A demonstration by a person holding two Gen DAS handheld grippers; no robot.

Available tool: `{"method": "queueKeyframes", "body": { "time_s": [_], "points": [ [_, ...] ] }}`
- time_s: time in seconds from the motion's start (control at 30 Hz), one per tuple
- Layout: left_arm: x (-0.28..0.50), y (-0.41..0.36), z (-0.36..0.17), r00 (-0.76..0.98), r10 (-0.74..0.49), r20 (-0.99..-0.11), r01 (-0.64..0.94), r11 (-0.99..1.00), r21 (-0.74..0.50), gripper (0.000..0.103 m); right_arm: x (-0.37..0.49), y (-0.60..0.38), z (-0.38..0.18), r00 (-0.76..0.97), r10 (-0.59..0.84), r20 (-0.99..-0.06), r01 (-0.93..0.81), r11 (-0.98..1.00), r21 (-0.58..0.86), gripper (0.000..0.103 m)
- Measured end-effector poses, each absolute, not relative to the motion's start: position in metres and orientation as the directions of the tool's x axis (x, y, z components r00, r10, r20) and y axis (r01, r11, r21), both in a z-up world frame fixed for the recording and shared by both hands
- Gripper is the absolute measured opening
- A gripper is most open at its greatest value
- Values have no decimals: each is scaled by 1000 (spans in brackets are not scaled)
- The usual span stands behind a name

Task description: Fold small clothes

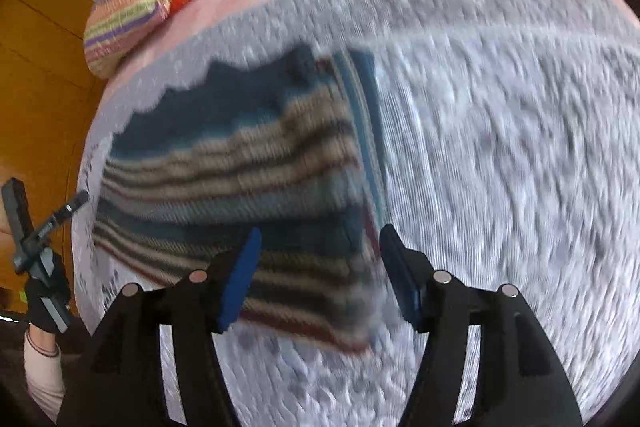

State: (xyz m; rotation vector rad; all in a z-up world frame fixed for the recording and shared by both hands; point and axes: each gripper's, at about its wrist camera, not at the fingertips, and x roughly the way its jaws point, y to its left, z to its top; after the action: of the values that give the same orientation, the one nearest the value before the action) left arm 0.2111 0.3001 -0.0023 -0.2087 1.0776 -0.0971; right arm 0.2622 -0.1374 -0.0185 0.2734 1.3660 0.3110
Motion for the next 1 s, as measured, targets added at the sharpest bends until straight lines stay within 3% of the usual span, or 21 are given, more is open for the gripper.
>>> {"method": "queueKeyframes", "body": {
  "time_s": [0.07, 0.13, 0.2, 0.3, 0.43, 0.77, 1.0],
  "points": [
    [206, 292, -9, 463, -178, -868, -11, 978, -207, 56, 251, -137, -31, 152, 369, -917, -60, 929, 364, 59],
    [203, 285, -18, 452, -170, -876, 0, 982, -191, 56, 244, -136, -43, 128, 376, -918, -57, 927, 371, 49],
    [202, 281, -27, 449, -185, -874, 11, 979, -202, 56, 241, -133, -50, 114, 391, -913, -62, 920, 386, 29],
    [204, 275, -40, 442, -178, -879, 33, 983, -182, 56, 239, -124, -47, 123, 394, -911, -100, 918, 384, 13],
    [206, 276, -56, 416, -169, -893, 37, 985, -169, 56, 236, -123, -32, 134, 393, -910, -139, 916, 376, 12],
    [205, 283, -66, 415, -186, -890, 59, 982, -178, 59, 229, -130, -65, 79, 362, -929, -112, 929, 353, 12],
    [205, 281, -68, 425, -182, -887, 60, 983, -173, 59, 229, -127, -72, 75, 351, -933, -97, 934, 343, 23]
  ]
}}
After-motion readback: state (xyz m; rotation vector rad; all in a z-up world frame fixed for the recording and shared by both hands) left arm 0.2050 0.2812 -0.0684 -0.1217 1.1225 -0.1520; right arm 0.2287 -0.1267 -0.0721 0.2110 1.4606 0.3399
